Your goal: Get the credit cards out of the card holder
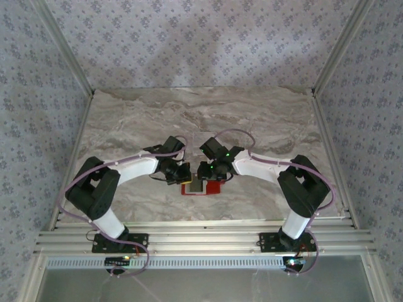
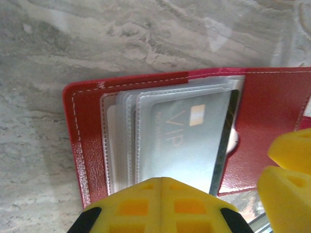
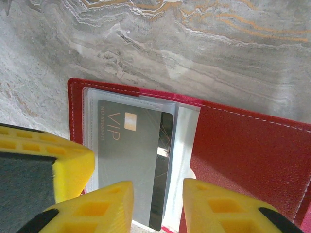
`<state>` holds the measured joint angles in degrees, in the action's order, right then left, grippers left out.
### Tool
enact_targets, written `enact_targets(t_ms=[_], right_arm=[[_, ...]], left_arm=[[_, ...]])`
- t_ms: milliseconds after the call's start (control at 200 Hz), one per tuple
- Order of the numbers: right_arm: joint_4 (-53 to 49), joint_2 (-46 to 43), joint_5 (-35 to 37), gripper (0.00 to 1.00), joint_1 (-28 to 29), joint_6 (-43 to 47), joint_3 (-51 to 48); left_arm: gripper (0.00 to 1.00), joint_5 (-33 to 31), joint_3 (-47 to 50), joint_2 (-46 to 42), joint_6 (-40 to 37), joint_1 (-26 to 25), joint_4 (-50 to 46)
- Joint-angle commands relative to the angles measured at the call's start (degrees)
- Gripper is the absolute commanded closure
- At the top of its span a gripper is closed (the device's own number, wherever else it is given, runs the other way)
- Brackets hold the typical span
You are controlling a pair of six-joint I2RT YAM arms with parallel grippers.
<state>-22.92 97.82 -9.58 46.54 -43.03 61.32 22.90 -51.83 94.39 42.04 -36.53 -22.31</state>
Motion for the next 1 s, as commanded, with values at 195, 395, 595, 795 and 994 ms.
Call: enact_targets(t_ms=[195, 395, 595, 795, 994], right_arm=[[-1.58, -1.32, 0.58, 0.63, 0.01, 0.48, 1.08], [2.28, -0.72, -2.36, 0.6, 0.07, -1.04, 0.03], [5.89, 0.39, -5.01, 0.6, 0.53, -2.63, -0.69], [6.56, 2.1, -5.22, 0.6, 0.72, -2.98, -0.69], [6.74, 3.99, -5.53, 0.6, 0.56, -2.86, -0.72]], left_arm=[[0.98, -2.21, -0.11, 1.85, -1.17, -0.39, -0.94], [1.0, -2.94, 0.16, 2.11, -1.55, -0.39, -1.25], [1.0, -2.72, 0.26, 2.64, -1.54, -0.5, -0.94], [1.0, -2.59, 0.11, 2.56, -1.52, -0.59, -0.9], [1.0, -2.48, -0.02, 2.47, -1.69, -0.62, -0.85]])
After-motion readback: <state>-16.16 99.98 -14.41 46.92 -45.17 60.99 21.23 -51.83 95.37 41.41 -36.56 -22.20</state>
